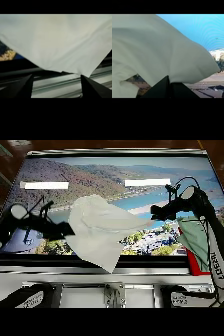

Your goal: Fold the shirts.

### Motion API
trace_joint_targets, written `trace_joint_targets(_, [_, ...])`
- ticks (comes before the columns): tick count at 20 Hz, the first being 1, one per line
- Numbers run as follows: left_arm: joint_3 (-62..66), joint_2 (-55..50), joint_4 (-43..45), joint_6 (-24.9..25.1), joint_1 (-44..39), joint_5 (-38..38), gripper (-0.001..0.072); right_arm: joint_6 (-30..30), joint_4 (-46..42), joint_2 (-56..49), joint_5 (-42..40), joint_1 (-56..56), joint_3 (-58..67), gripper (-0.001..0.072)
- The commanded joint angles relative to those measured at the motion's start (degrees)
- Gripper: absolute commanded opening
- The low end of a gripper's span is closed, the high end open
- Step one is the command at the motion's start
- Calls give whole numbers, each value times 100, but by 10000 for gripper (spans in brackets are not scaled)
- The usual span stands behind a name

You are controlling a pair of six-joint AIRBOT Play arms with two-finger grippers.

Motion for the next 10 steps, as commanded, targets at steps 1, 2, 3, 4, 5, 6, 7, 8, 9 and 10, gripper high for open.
trace_joint_targets(1, [-1784, 920, -890, -151, 87, 625, 718, -149, 13, -7, 131, -2, -2, 58])
trace_joint_targets(2, [-2162, 981, -1252, -98, 70, 933, 717, -149, 13, -7, 131, -2, -2, 59])
trace_joint_targets(3, [-2411, 973, -1335, -57, 0, 1217, 716, -149, 13, -7, 131, -2, -2, 58])
trace_joint_targets(4, [-2594, 942, -1333, -66, -116, 1526, 716, -149, 17, -7, 129, -2, -2, 58])
trace_joint_targets(5, [-2704, 890, -1405, -70, -219, 1757, 716, -149, 17, -7, 131, -2, -2, 58])
trace_joint_targets(6, [-2750, 809, -1539, -63, -315, 1956, 716, -157, 17, -7, 133, -2, -2, 58])
trace_joint_targets(7, [-2747, 693, -1576, -63, -409, 2109, 716, -190, 20, -7, 133, -2, -2, 58])
trace_joint_targets(8, [-2747, 564, -1589, -63, -479, 2240, 716, -195, 20, -7, 131, -2, -2, 58])
trace_joint_targets(9, [-2747, 420, -1591, -63, -538, 2337, 716, -192, 20, -7, 131, -2, -2, 59])
trace_joint_targets(10, [-2747, 267, -1652, -57, -584, 2391, 716, -192, 22, -7, 133, -2, -2, 59])
